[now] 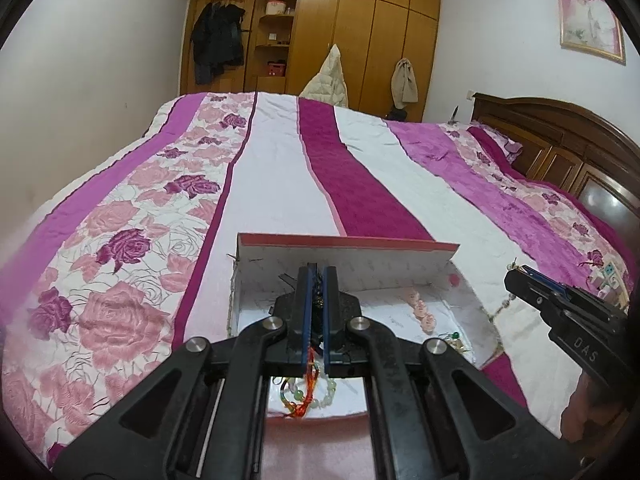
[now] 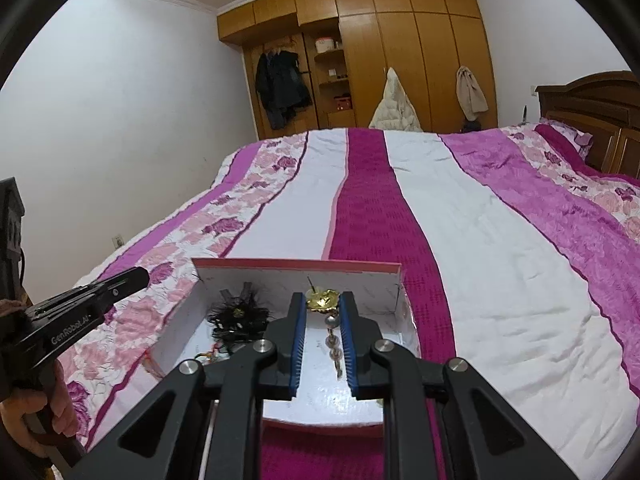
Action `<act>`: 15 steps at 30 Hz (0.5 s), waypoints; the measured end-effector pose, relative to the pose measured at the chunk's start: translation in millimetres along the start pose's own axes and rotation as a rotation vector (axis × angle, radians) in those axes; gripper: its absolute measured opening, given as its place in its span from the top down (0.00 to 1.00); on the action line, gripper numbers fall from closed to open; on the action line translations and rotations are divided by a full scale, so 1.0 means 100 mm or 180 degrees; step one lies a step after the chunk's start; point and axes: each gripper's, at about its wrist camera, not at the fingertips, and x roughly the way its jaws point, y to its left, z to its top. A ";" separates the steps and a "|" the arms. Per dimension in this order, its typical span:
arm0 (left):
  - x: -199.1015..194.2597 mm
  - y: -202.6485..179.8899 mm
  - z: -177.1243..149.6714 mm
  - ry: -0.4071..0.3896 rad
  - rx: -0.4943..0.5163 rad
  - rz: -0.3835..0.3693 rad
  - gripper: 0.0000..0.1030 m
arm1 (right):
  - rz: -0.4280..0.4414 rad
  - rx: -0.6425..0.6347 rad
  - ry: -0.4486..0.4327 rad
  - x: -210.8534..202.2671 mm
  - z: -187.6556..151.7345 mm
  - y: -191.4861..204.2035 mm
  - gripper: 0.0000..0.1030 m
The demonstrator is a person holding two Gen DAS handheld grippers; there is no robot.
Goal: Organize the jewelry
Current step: 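Carry both items into the red box and open both tools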
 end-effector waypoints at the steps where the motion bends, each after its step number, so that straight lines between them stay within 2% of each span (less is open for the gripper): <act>1: 0.05 0.01 -0.02 0.0025 -0.0002 0.0004 1.00 | -0.0017 0.0000 0.0024 0.05 -0.01 -0.02 0.82; 15: 0.58 0.10 -0.32 0.0471 -0.0092 0.0026 1.00 | -0.0185 0.0070 0.0462 0.69 -0.34 -0.28 0.82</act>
